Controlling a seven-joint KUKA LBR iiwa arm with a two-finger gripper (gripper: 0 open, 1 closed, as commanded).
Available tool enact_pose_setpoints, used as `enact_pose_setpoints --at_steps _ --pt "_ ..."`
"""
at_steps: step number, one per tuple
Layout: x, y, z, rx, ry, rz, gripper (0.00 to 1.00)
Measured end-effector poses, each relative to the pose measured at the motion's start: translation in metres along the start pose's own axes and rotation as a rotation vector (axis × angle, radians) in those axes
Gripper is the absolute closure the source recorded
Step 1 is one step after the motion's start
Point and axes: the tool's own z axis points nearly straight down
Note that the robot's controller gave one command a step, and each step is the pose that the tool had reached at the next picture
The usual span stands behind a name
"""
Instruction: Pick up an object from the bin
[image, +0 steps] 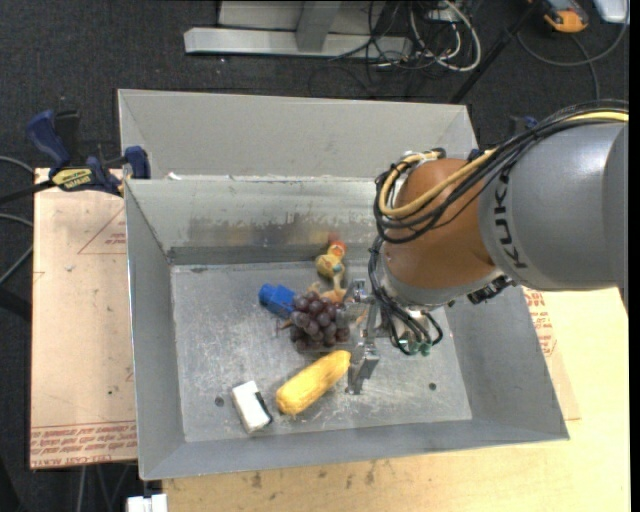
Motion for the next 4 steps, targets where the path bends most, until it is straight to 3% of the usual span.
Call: enact_pose_setpoints --at_steps 1,2,3,4 --pt "-0.002 0.000 -0.003 0.000 -0.006 0.001 0.00" --pt "0.001 0.002 0.013 0.001 -0.015 -0.086 0.00" --pt "0.017 0.009 0.062 0.000 -0.010 -0.281 0.00" --pt "0.033 0.056 0.057 0.000 -0.012 0.019 1.00"
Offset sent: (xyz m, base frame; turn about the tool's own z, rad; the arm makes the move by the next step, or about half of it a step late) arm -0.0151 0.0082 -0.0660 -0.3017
